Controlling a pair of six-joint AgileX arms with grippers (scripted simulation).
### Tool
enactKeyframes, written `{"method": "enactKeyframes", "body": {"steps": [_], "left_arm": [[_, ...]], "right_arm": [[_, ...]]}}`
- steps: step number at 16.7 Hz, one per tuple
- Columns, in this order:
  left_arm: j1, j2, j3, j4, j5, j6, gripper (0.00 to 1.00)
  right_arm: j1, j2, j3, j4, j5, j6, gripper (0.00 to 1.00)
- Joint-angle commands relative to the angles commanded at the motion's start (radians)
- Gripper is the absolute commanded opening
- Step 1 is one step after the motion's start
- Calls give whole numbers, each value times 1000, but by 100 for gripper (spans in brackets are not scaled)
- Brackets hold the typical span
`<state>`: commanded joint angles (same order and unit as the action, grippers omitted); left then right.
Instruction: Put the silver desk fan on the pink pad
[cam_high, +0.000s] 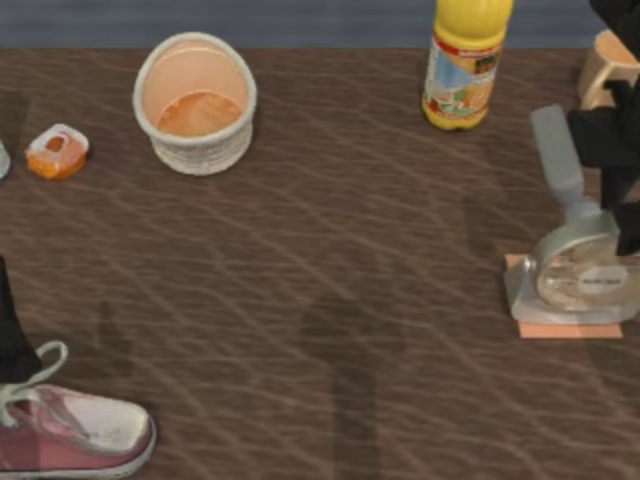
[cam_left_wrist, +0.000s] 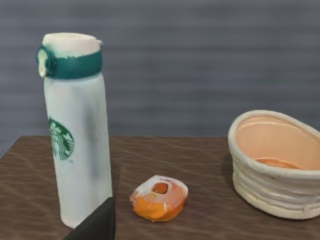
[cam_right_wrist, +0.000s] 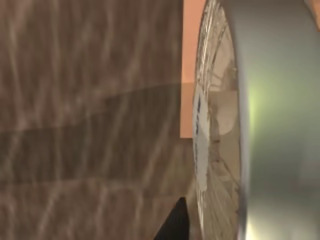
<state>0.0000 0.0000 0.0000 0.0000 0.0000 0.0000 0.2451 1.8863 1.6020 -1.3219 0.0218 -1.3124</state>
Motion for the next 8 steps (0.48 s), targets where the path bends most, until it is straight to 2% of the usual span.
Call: {"method": "enactKeyframes", "body": {"steps": [2,8], "left_arm": [[0,0,0,0,0,0,100],[0,0,0,0,0,0,100]], "right_arm": [[0,0,0,0,0,0,98],[0,0,0,0,0,0,100]]}}
